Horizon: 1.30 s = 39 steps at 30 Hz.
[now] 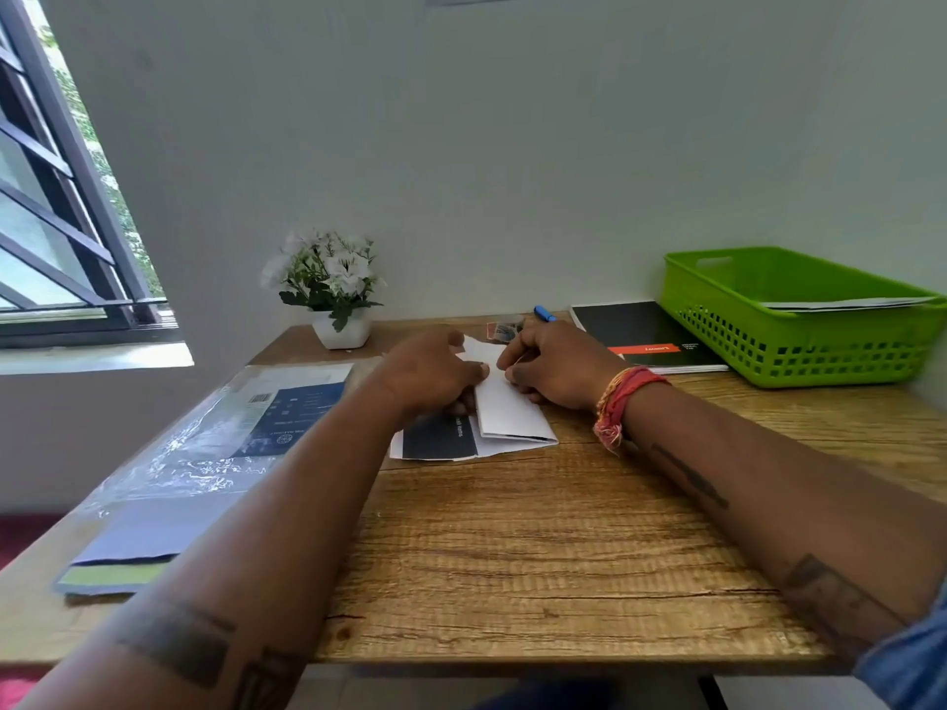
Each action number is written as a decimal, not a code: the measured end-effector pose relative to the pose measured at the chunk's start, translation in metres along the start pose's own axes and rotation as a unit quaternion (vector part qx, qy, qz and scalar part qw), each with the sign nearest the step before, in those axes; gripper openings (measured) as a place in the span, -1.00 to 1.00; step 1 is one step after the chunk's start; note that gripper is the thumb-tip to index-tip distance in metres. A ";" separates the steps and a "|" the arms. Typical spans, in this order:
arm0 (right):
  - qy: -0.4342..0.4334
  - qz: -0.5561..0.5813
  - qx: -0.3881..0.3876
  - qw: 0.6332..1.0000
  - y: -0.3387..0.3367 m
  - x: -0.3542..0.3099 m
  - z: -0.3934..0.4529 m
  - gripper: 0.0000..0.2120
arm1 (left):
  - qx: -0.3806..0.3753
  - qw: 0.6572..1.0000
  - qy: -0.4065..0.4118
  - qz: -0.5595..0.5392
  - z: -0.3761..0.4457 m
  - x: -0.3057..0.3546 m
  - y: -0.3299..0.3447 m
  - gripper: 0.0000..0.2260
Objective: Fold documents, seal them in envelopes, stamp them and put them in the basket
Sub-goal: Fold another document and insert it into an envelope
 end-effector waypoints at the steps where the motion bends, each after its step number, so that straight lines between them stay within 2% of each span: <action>1: -0.007 -0.015 0.001 1.000 0.000 -0.001 0.000 -0.84 | 0.006 1.000 0.005 0.019 0.000 0.000 -0.002 -0.51; 4: -0.034 -0.050 0.015 0.998 -0.002 -0.005 0.000 -0.84 | 0.020 0.995 0.034 0.091 0.001 0.002 -0.005 -0.55; 10: -0.100 -0.175 0.016 0.979 0.006 -0.018 -0.001 -0.85 | 0.020 0.962 0.096 0.255 0.002 0.011 -0.001 -0.55; 16: -0.123 -0.176 -0.005 0.977 0.005 -0.017 0.000 -0.83 | 0.004 0.928 0.121 0.351 0.010 0.005 0.005 -0.60; 20: -0.132 -0.168 0.014 0.977 0.000 -0.013 0.003 -0.88 | -0.031 0.930 0.152 0.332 0.014 0.006 0.018 -0.68; 25: -0.096 -0.103 0.033 0.989 -0.007 0.001 0.009 -0.94 | -0.086 0.933 0.128 0.325 0.015 0.000 0.038 -0.61; 29: -0.058 -0.130 0.046 0.989 -0.010 0.013 0.015 -0.92 | -0.105 0.926 0.134 0.337 0.015 0.000 0.039 -0.58; 35: -0.022 -0.176 0.001 0.984 -0.006 0.013 0.018 -0.84 | -0.106 0.924 0.138 0.340 0.018 -0.003 0.041 -0.57; 39: -0.013 -0.159 -0.033 0.987 -0.007 0.011 0.012 -0.81 | -0.106 0.925 0.146 0.334 0.018 -0.001 0.043 -0.57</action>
Point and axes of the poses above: each hand's wrist, its own z-axis towards the middle knuckle, its own y-axis out of the palm, x = y × z, the point moved 8 cm from there along z, towards the middle knuckle, and after that the axes turned 2 degrees about -z, right-handed, at the moved point
